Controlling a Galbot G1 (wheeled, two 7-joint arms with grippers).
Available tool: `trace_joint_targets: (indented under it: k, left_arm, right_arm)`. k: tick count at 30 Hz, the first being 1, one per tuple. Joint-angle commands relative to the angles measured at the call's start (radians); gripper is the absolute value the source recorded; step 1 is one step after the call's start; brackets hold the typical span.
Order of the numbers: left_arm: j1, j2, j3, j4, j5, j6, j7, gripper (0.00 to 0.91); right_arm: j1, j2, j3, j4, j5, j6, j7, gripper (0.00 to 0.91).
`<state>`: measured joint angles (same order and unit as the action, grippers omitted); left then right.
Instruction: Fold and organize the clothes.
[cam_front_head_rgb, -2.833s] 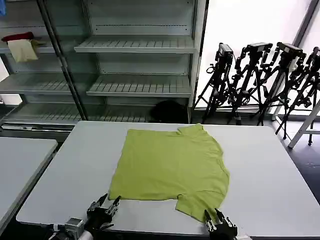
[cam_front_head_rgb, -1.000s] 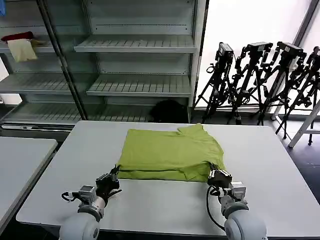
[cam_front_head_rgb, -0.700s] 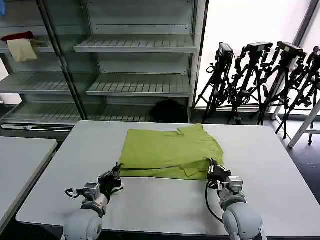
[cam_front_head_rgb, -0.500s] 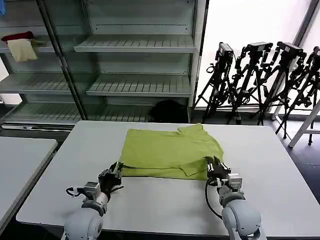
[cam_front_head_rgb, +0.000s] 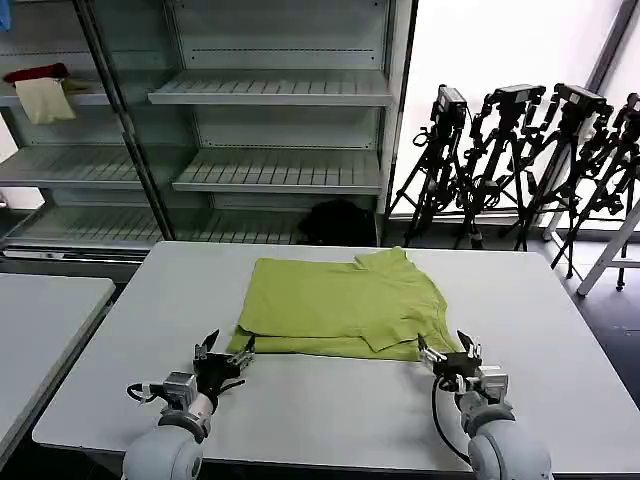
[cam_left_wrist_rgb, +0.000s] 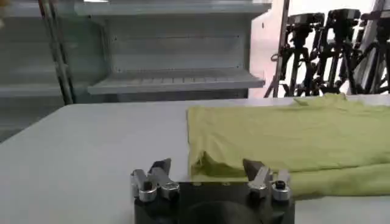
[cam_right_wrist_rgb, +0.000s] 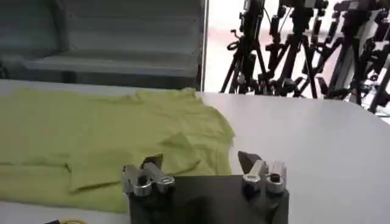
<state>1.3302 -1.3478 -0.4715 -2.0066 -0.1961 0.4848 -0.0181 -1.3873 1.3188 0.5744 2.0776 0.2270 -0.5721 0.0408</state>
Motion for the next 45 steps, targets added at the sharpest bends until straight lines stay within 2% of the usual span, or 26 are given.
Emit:
trace_joint_targets:
  k: [1, 2, 3, 6, 8, 9, 10, 11, 12, 31, 39, 45]
  left_arm:
    - [0.030, 0.000, 0.000, -0.008, 0.021, 0.028, 0.001, 0.907]
    - [0.028, -0.001, 0.000, -0.003, 0.021, 0.029, 0.000, 0.907]
    - [0.026, -0.002, -0.002, 0.002, 0.022, 0.030, 0.000, 0.907]
    - [0.023, -0.005, -0.002, 0.009, 0.026, 0.034, -0.001, 0.907]
    - [0.021, -0.005, -0.001, 0.012, 0.031, 0.036, -0.001, 0.907]
    - [0.020, -0.005, 0.000, 0.013, 0.031, 0.038, 0.000, 0.756]
    - [0.019, -0.005, 0.002, 0.014, 0.036, 0.040, -0.001, 0.443]
    - [0.018, -0.006, 0.002, 0.014, 0.039, 0.040, -0.001, 0.262]
    - [0.018, -0.008, 0.004, 0.015, 0.046, 0.044, 0.001, 0.020]
    - [0.016, -0.002, 0.033, 0.019, 0.053, 0.072, 0.020, 0.000]
    - [0.011, -0.009, 0.030, 0.024, 0.077, 0.053, 0.006, 0.000]
    - [0.066, -0.001, 0.014, -0.056, 0.104, 0.047, 0.004, 0.000]
  right_arm:
    - [-0.085, -0.021, 0.044, 0.029, 0.025, -0.001, -0.012, 0.907]
    - [-0.085, -0.021, 0.044, 0.026, 0.025, 0.003, -0.011, 0.907]
    - [-0.081, -0.018, 0.044, 0.018, 0.025, 0.005, -0.009, 0.867]
    - [-0.071, -0.013, 0.039, 0.008, 0.023, 0.005, -0.009, 0.433]
    - [-0.064, -0.009, 0.035, 0.001, 0.020, 0.002, -0.009, 0.272]
    - [-0.060, -0.007, 0.032, -0.003, 0.018, 0.001, -0.011, 0.111]
    - [-0.058, -0.006, 0.030, -0.005, 0.017, -0.001, -0.013, 0.000]
    - [-0.057, -0.005, 0.029, -0.007, 0.017, -0.001, -0.013, 0.000]
    - [-0.054, -0.003, 0.026, -0.012, 0.014, 0.000, -0.014, 0.000]
    - [-0.063, -0.003, 0.025, 0.007, 0.012, 0.013, -0.019, 0.000]
    - [-0.072, -0.005, 0.026, 0.025, 0.012, 0.012, -0.023, 0.000]
    - [-0.128, -0.014, 0.023, 0.082, 0.048, -0.005, -0.015, 0.000]
